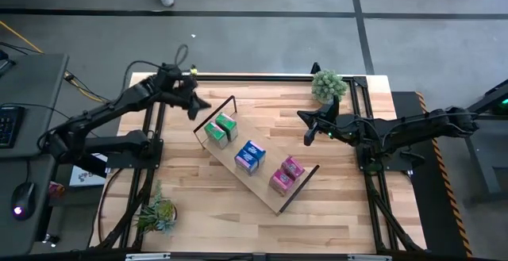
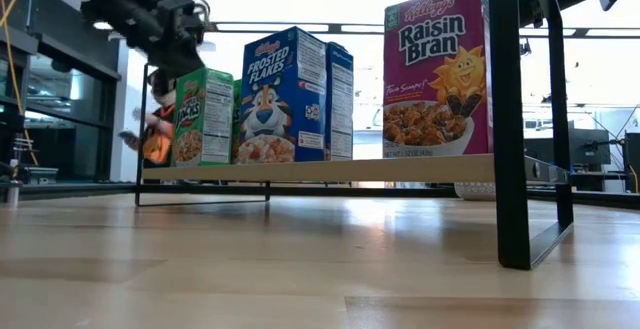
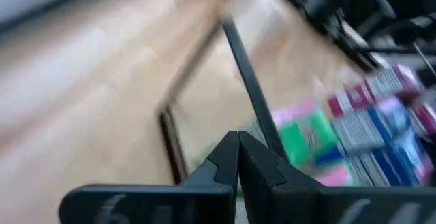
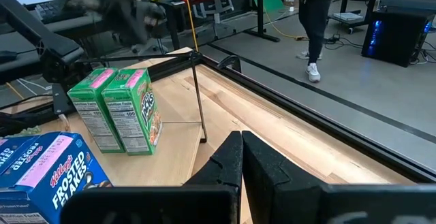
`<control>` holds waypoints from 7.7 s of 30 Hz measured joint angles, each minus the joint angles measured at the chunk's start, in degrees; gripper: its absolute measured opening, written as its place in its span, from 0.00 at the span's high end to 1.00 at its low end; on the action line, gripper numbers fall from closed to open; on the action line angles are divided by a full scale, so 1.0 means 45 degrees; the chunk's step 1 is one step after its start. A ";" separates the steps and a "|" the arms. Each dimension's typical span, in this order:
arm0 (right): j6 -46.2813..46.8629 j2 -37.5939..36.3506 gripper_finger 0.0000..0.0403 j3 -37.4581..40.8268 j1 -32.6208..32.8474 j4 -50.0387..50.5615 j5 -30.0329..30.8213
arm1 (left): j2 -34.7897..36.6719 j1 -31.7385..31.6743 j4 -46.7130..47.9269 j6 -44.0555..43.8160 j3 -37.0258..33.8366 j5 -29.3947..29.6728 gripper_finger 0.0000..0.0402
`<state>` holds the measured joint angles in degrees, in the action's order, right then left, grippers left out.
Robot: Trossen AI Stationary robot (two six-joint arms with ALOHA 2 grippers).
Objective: Stack cereal on shelf
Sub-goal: Return to Home Position
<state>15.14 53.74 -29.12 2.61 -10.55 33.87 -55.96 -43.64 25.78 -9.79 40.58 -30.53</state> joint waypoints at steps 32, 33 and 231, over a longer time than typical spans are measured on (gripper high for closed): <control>0.0074 -0.0005 1.00 0.0000 0.0000 0.0408 -0.0070 | 0.7969 0.9671 -0.9515 0.1981 -0.7582 0.6645 1.00; 0.0068 -0.0005 1.00 0.0000 0.0000 0.0442 -0.0117 | 0.8070 0.9688 -0.9699 0.1989 -0.7813 0.6670 1.00; -0.1796 -0.9680 1.00 0.6368 -0.0752 0.1817 -0.5620 | 0.9059 0.9705 -1.0254 0.2654 -0.8855 0.7500 1.00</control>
<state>7.05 10.17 -0.47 -0.77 -2.37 8.58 -15.20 0.03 -20.36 2.15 0.73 3.22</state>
